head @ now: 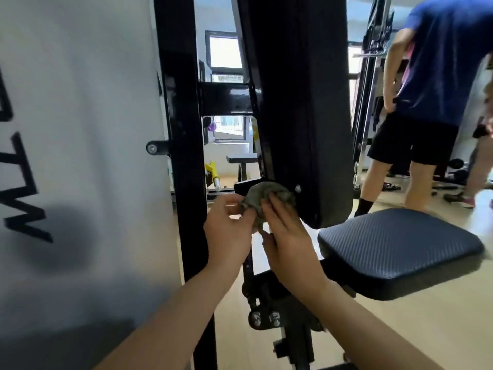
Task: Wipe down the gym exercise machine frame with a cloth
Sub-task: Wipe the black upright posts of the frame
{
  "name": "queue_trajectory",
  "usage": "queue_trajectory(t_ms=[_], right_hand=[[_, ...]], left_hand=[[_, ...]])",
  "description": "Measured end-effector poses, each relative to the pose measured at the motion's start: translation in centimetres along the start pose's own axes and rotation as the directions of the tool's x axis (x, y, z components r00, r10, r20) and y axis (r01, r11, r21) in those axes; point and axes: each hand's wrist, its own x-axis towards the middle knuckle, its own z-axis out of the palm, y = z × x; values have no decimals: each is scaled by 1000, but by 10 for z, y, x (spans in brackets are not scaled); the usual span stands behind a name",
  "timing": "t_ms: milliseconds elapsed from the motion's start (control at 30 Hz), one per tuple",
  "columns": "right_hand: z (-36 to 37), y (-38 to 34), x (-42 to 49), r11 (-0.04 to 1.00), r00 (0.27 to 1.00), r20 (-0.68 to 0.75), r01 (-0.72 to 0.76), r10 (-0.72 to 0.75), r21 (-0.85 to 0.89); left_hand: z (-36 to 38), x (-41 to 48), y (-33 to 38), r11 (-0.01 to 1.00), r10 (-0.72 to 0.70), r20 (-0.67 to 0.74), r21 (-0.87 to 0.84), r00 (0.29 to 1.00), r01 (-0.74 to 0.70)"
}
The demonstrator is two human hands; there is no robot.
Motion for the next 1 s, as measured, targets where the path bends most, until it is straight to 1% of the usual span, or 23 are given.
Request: queue_trajectory(t_ms=[100,200,300,367,433,467,500,533,600,667,733,833,900,1000], right_hand=[[-2,-5,20,999,999,8,36,-36,-24],[-11,-11,45,998,998,16,63,-63,4],[-24,-23,70,993,995,-74,69,-62,97],[-35,-38,90,989,989,-110,107,-95,107],[-42,-51,114,987,985,-104,147,-140,68],[-44,-56,128,987,985,-90,154,-149,51],[-44,-60,141,988,987,-73,149,-146,41],[-44,-64,153,989,989,-57,139,-137,39],[-40,-70,171,987,990,-36,139,-136,81],[-38,-77,180,962,990,-8,138,-140,236],[-40,-83,189,914,994,-11,103,-107,393],[-48,-90,206,874,997,-77,62,-28,481],[-55,-97,219,838,994,-111,49,14,544],[-62,-109,242,739,985,-144,24,99,674]], left_hand=[[3,8,17,998,62,-35,9,997,-61],[-6,7,34,982,186,-65,34,980,-184],[-19,2,56,940,337,-94,96,937,-328],[-30,5,76,873,479,-100,162,872,-461],[-40,18,96,764,622,-91,286,777,-578],[-45,29,105,705,674,-71,362,736,-610],[-49,39,113,649,706,-48,442,706,-619],[-53,50,120,601,722,-28,521,692,-606],[-61,66,130,543,720,1,621,694,-564],[-69,77,136,540,709,13,633,705,-555],[-75,85,143,558,712,-7,613,702,-559],[-81,96,158,586,721,-63,587,690,-558],[-82,105,172,576,738,-73,587,671,-570],[-83,121,196,551,758,-68,599,648,-581]])
